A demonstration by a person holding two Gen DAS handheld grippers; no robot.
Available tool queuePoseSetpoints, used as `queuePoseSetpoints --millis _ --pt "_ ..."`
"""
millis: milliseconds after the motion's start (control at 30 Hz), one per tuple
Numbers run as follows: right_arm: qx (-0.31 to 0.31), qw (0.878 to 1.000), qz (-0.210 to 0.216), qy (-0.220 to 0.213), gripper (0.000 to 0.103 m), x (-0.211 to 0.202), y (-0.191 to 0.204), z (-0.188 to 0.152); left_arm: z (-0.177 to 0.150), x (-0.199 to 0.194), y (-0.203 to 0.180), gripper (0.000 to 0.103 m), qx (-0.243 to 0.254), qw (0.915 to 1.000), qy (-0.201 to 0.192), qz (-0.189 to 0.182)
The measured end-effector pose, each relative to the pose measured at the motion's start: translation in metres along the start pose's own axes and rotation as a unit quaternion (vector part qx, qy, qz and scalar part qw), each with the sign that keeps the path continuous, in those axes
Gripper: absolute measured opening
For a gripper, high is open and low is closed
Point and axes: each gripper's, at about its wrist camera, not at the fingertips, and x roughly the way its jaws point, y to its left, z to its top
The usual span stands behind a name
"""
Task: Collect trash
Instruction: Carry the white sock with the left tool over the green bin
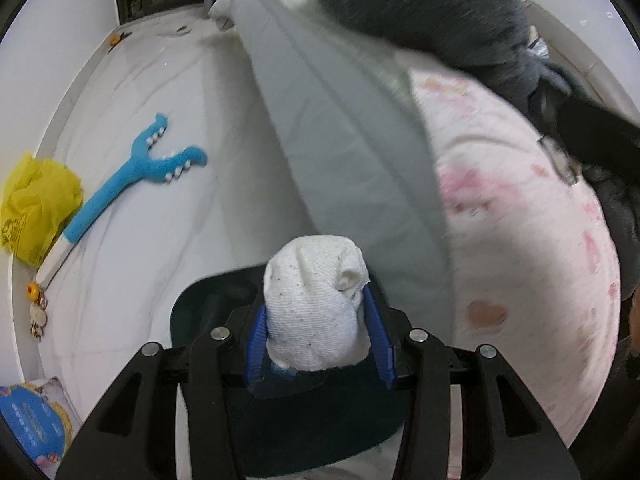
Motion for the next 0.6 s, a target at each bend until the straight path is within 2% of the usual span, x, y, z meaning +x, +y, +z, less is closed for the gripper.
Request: queuePoseSetpoints --millis 167,300,600 --pt "0.007 1.0 0.007 0.028 0.049 0.018 0.009 -0.001 -0.014 0.013 0.013 0.049 -0.006 0.9993 0.036 0.011" --pt "0.028 0.998 0.033 0.048 0.049 0.032 0.011 -0.003 -0.028 0.023 0.025 0.05 -0.011 0.9977 0.064 0.021" --pt "0.02 0.995 0.029 0.091 0.049 0.061 0.026 -0.007 -0.045 0.037 0.039 0.055 -0.01 0.9942 0.106 0.014"
